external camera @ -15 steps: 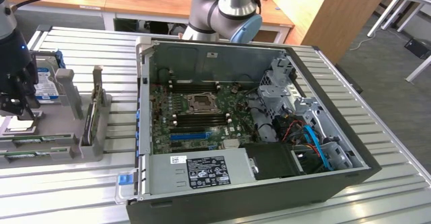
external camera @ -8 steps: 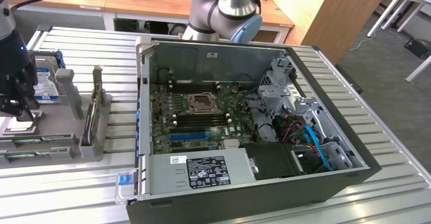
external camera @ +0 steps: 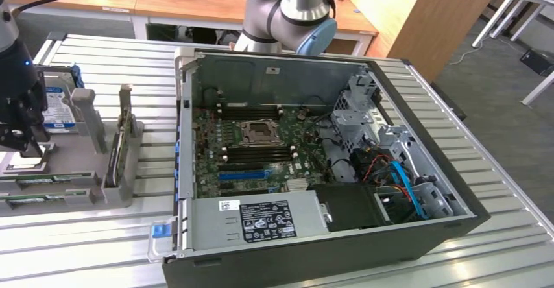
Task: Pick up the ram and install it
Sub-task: 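Pick up the ram and move it above insertion slot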
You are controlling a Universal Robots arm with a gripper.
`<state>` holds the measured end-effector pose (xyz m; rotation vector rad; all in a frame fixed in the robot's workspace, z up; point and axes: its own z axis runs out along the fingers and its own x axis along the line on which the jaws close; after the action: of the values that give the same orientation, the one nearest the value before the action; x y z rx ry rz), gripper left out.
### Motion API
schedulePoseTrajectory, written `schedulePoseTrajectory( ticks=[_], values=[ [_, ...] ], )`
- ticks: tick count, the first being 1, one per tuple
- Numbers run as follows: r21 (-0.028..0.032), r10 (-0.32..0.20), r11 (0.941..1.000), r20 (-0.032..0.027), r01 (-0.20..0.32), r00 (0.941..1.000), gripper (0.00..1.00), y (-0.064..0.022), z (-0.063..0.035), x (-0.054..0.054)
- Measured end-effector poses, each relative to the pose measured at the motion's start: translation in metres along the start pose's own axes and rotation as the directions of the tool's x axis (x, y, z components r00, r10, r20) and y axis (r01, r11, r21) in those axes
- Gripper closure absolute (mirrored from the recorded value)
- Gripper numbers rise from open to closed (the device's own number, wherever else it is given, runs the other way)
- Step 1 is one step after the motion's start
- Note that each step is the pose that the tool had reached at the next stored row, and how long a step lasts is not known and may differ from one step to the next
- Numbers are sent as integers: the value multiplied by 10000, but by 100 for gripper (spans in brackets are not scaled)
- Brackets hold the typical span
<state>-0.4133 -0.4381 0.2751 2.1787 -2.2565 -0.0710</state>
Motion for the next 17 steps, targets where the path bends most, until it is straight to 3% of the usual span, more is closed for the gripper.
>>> schedulePoseTrajectory(
  ticks=[14, 17],
  values=[
    [0, 0, 10000, 0, 0, 10000, 65, -1, -2, 61],
    [-1, -1, 10000, 0, 1, 10000, 65, -2, -4, 127]
  ],
)
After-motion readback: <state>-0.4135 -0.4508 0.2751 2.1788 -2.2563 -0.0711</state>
